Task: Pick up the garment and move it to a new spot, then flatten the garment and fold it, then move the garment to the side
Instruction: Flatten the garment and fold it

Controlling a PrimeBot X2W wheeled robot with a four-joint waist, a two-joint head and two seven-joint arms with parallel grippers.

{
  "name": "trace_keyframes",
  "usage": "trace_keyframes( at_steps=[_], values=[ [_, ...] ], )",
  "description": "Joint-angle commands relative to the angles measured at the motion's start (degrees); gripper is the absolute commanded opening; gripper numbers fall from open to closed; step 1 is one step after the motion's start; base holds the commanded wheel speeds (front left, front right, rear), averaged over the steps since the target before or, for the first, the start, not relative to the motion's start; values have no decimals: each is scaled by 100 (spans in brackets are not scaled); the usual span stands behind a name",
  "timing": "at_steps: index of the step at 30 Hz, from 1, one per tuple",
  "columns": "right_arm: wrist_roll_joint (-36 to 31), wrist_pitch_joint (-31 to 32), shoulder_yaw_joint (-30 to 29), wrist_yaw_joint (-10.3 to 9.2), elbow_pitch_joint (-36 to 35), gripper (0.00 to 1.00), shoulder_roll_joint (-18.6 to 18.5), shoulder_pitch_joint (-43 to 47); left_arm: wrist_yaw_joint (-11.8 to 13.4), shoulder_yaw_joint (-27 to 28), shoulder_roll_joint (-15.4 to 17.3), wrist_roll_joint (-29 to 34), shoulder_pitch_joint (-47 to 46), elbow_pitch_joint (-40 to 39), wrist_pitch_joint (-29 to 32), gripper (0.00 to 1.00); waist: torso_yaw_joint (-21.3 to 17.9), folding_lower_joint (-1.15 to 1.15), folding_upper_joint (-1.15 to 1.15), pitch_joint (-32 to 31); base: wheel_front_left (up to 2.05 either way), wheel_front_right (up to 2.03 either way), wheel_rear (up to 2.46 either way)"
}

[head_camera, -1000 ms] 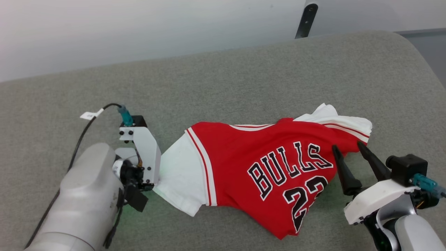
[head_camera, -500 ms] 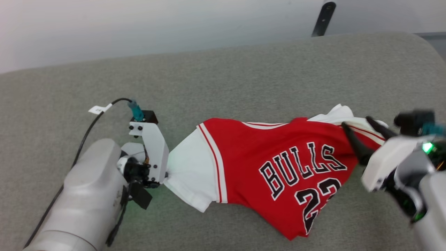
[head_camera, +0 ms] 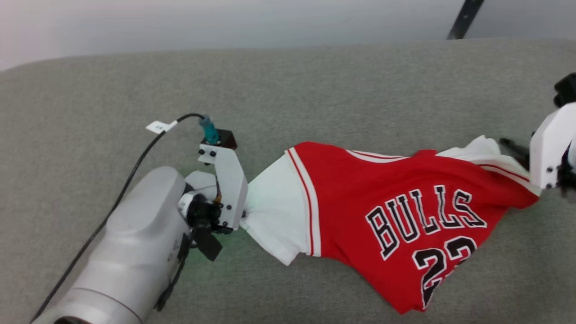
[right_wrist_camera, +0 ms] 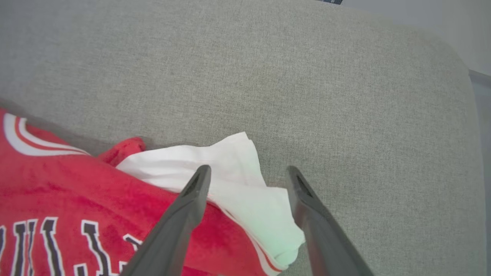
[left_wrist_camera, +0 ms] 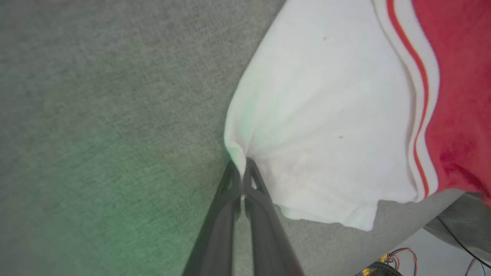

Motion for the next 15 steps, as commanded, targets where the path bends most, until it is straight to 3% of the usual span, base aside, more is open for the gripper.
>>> trace_keyframes(
  at_steps=[1,15],
  values=[
    [27,8,17,-9,49,100,-4,-103,-11,-139,-113,-33,278,105,61,0,155,0,0,141,0,0,0],
    [222,987,263,-9,2060,100,196,-1205,4,-756,-166,-430,-50,-319,-178,0,667,0,0,649,0,0,0]
  ],
)
